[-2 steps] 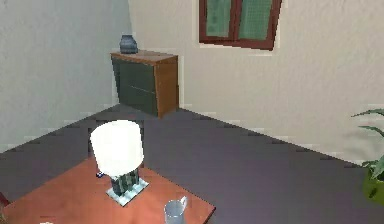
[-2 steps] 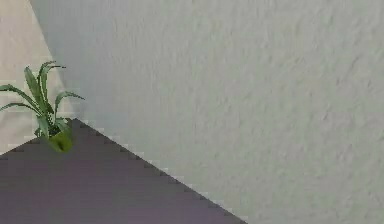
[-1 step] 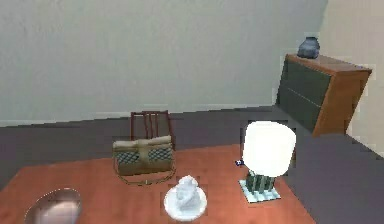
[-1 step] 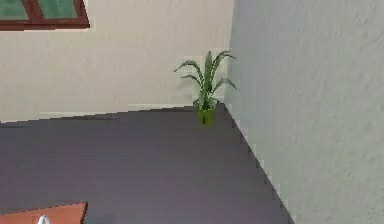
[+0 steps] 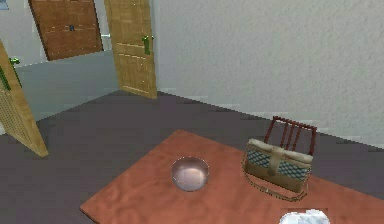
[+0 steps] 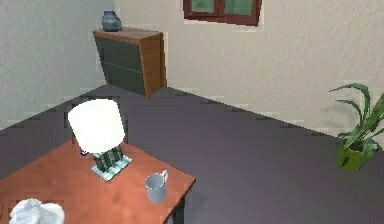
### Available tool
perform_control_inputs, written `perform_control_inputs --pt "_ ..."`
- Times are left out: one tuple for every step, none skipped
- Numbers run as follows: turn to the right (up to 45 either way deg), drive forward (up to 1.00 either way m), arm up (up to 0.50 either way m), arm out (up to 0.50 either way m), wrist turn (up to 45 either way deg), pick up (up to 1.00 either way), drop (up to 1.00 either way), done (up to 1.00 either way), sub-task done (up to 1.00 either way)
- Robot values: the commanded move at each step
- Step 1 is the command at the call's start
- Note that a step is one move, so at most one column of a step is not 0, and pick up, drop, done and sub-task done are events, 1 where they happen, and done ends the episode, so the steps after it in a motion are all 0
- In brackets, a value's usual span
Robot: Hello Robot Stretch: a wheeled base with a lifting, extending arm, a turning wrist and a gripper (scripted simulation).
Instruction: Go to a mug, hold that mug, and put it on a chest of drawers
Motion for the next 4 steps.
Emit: perform_control_inputs --pt "0.0 0.0 0.5 0.0 0.0 0.0 0.0 0.0 0.0" --pt "0.0 0.0 0.22 0.0 0.0 0.0 0.0 0.0 0.0" --pt "0.0 0.0 0.0 0.24 0.0 0.0 0.0 0.0 0.0" --pt "0.0 0.0 0.0 0.0 45.0 0.0 0.0 0.0 0.0"
